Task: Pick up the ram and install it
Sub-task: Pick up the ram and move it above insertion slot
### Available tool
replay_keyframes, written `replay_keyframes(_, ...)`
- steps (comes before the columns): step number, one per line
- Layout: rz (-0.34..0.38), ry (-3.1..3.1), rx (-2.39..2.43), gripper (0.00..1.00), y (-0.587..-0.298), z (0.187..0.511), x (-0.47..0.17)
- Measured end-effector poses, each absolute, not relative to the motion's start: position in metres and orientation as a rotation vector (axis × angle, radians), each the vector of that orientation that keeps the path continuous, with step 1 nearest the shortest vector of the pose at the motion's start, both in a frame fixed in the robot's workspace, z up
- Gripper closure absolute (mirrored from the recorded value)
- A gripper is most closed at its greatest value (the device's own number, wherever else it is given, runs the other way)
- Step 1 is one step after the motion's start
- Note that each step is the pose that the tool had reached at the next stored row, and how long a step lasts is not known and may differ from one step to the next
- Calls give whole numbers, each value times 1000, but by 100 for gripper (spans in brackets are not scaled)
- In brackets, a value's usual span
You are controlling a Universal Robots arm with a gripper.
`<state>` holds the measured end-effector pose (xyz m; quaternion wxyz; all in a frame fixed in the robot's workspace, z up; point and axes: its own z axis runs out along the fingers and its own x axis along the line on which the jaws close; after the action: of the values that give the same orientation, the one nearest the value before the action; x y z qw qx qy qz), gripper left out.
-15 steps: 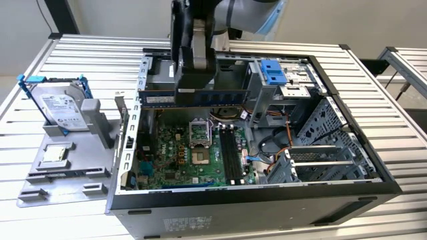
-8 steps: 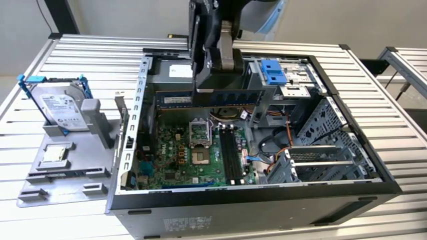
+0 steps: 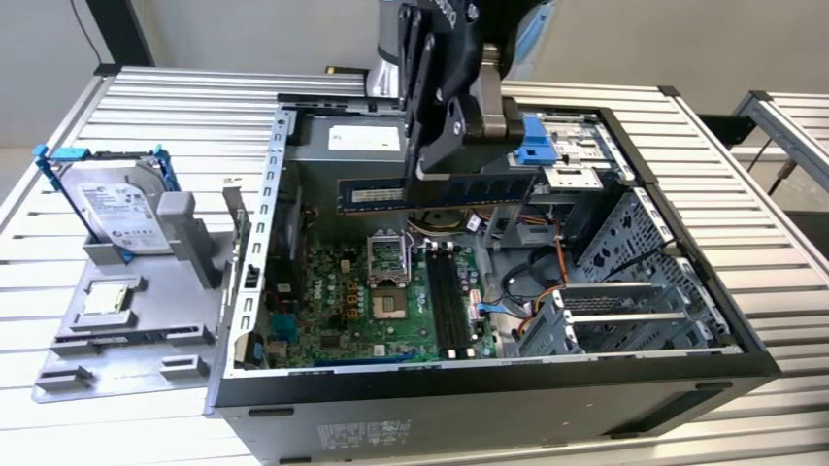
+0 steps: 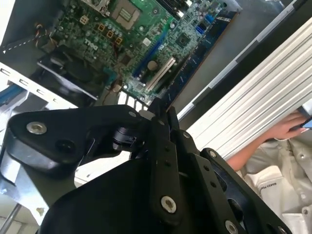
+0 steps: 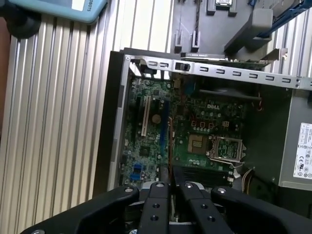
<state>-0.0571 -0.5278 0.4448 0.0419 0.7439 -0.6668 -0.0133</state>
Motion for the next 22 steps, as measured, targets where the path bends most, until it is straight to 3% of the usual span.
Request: replay_keyframes(22,-41,-2014,2299,100,-528,445,-1)
